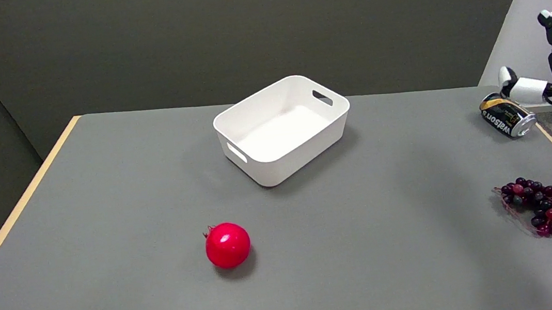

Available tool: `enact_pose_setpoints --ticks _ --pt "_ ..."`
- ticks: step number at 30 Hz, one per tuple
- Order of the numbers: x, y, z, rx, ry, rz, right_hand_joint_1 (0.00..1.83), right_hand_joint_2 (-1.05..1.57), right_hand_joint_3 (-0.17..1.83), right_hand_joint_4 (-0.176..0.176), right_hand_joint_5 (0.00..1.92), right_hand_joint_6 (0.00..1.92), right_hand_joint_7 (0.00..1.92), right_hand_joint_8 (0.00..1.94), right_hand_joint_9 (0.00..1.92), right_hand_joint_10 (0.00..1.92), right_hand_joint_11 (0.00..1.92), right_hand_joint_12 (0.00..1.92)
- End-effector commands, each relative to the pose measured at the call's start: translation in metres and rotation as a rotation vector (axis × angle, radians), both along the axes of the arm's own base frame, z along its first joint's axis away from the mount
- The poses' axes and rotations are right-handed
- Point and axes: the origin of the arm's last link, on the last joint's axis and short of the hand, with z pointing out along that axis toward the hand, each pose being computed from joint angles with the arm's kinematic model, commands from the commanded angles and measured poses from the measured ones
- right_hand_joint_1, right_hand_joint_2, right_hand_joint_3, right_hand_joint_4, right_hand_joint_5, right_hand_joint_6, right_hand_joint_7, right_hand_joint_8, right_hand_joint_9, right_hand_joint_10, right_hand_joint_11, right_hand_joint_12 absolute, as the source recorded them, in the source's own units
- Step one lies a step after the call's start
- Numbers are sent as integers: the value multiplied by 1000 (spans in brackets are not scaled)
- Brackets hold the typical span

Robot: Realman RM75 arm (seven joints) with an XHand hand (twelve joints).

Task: Pick up the black can.

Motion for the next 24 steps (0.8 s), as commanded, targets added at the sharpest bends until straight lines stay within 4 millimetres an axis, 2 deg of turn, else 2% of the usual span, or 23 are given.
enact_pose_setpoints --ticks 1,2,4,6,8,12,13,14,19,24 --pt "-39 3 -14 -199 -53 -313 376 646 771 -176 37 309 -1 88 -1 -1 -1 269" --pt "-41 2 -17 -202 -58 -323 381 667 719 -176 33 313 -1 85 -1 -1 -1 266" --pt "-43 0 -21 -206 -66 -334 366 592 864 -176 42 289 -1 61 -1 -1 -1 233" --pt "-43 -2 -25 -203 -75 -341 360 588 864 -176 41 289 -1 57 -1 -1 -1 233" --pt "-41 -9 -31 -187 -73 -351 364 638 726 -176 35 318 -1 60 -1 -1 -1 228" --pt "-41 -22 -37 -165 -62 -391 330 595 840 -176 36 340 -1 113 -1 -1 -1 284" --pt "-42 -25 -38 -159 -66 -404 386 591 868 -176 37 350 5 86 -1 -1 -1 314" --pt "-44 -30 -39 -151 -71 -424 523 583 935 -176 40 369 18 13 -1 -1 -1 373" --pt "-47 -41 -38 -143 -76 -470 543 585 950 -176 42 392 20 11 -1 -1 -1 396" --pt "-45 -44 -31 -156 -83 -492 542 585 950 -176 42 401 20 17 -1 -1 -1 401"
